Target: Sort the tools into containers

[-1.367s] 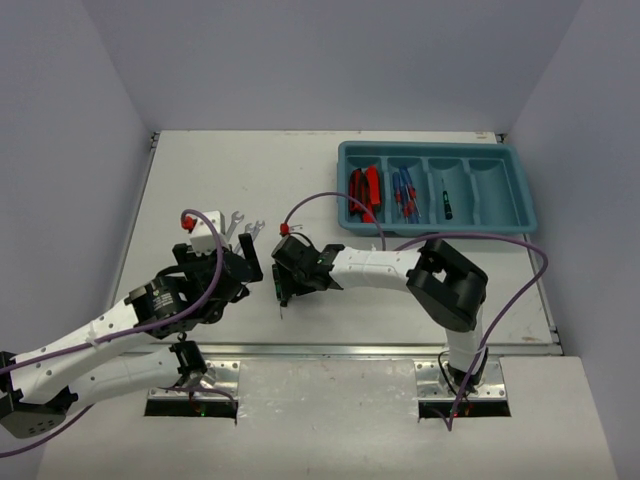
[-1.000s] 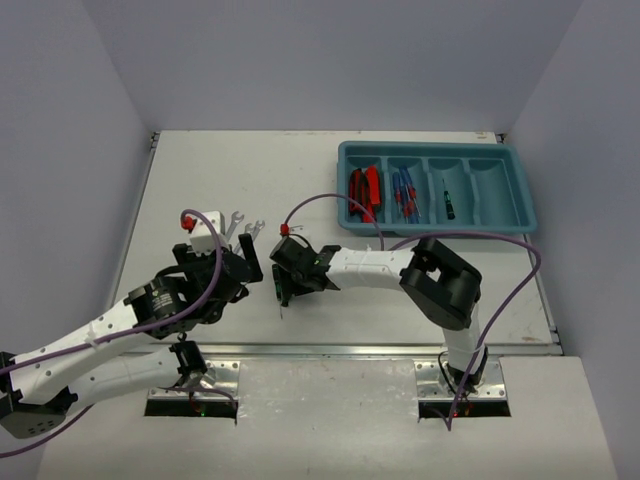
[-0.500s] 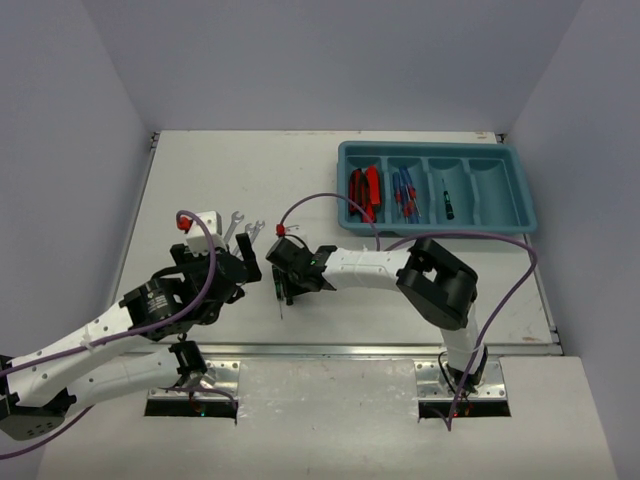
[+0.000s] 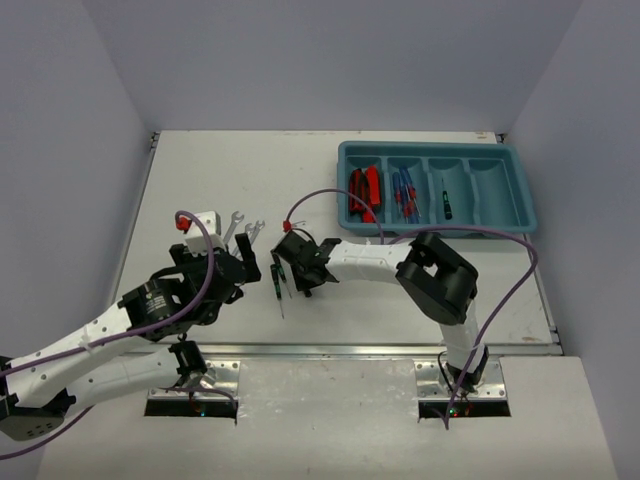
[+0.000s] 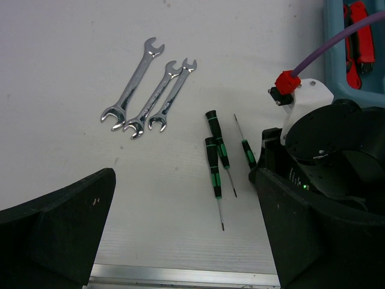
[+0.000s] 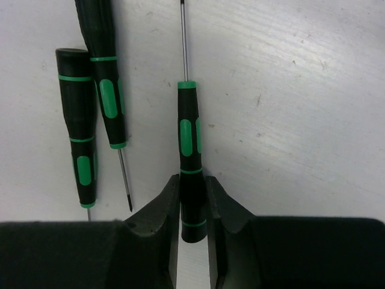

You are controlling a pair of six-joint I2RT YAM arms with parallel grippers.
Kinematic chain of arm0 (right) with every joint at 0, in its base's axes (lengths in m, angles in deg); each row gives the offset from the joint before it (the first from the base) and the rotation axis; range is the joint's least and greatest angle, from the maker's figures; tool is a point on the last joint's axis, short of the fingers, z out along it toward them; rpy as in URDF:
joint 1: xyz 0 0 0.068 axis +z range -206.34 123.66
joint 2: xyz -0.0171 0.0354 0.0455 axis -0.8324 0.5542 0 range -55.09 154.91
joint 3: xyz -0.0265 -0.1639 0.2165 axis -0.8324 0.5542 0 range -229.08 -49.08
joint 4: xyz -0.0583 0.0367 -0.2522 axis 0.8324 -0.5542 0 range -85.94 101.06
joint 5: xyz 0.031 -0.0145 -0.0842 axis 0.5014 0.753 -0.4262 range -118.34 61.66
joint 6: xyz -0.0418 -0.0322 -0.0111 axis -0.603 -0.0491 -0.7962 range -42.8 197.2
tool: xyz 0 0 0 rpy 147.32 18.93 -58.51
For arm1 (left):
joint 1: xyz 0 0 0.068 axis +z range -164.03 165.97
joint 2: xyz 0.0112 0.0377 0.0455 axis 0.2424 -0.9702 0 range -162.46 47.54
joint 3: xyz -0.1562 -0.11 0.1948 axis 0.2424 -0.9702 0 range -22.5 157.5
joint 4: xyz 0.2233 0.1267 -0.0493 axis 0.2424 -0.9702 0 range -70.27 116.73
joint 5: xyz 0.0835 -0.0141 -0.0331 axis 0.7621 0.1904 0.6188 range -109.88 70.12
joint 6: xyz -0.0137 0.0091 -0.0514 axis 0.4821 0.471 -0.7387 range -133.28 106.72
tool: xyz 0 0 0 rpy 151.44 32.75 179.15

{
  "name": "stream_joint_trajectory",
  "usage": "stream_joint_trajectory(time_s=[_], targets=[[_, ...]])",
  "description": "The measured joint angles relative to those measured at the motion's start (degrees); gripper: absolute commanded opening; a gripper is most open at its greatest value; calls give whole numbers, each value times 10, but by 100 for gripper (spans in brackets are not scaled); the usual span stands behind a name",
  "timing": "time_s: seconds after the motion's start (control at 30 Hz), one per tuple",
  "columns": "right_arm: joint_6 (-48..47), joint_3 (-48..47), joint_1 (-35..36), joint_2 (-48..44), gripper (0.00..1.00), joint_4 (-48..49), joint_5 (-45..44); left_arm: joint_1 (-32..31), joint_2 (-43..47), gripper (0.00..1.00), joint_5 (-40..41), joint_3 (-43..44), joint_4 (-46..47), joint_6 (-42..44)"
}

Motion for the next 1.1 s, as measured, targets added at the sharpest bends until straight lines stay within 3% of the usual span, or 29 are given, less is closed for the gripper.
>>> stream_joint_trajectory(time_s=[0.3, 0.5, 0.57, 0.67, 0.83, 0.9, 0.93, 1.0, 1.1], targets=[[-59, 29, -14, -30, 0, -16, 8, 0, 0, 100, 0, 0, 0, 0], [-164, 86, -40, -177, 0, -57, 0, 0, 0, 100, -1, 0, 0, 0], [-196, 93, -80, -257, 0, -57, -2, 0, 0, 100, -1, 0, 0, 0], [-247, 89, -202, -352, 0, -39, -37, 0, 0, 100, -1, 0, 0, 0], [-330, 27, -401, -329, 0, -25, -122, 0, -4, 100, -1, 0, 0, 2], [-355, -5, -450, -278, 9, -29, -136, 0, -7, 100, -1, 0, 1, 2], [-364, -25, -468, -247, 18, -34, -140, 0, -8, 100, -1, 0, 0, 3], [-378, -62, -493, -183, 47, -43, -144, 0, -11, 100, -1, 0, 1, 5], [-398, -113, -507, -100, 66, -63, -164, 0, -14, 100, -2, -1, 3, 7]])
